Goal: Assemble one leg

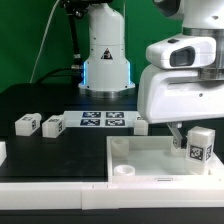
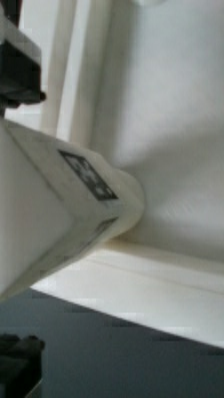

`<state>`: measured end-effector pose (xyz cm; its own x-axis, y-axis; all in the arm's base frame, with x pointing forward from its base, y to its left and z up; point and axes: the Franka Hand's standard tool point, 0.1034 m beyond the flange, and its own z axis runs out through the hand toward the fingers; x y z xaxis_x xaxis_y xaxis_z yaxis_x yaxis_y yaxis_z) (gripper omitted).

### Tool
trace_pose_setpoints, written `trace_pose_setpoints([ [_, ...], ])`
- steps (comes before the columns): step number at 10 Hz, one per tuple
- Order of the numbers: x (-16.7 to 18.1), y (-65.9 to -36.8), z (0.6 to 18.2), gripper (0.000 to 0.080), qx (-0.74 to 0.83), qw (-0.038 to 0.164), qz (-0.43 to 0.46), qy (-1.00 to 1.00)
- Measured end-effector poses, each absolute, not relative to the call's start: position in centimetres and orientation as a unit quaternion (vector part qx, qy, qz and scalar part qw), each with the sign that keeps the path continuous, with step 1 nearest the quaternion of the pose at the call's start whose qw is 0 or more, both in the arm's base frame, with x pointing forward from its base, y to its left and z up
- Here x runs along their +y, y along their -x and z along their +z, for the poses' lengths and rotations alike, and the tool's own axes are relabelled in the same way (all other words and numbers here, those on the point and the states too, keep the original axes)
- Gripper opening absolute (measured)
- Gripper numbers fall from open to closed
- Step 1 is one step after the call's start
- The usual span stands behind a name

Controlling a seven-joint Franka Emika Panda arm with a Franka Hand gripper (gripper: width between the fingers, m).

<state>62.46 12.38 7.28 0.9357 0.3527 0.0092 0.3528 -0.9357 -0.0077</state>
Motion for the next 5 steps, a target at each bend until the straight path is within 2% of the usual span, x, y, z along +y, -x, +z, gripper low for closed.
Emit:
trace_pose_setpoints([
  [4,11.34,-62.64,7.26,0.0649,-0.31,0.001,-0.003,0.951],
  [5,11.33,-62.63,7.24,0.055,-0.307,0.001,-0.003,0.952],
])
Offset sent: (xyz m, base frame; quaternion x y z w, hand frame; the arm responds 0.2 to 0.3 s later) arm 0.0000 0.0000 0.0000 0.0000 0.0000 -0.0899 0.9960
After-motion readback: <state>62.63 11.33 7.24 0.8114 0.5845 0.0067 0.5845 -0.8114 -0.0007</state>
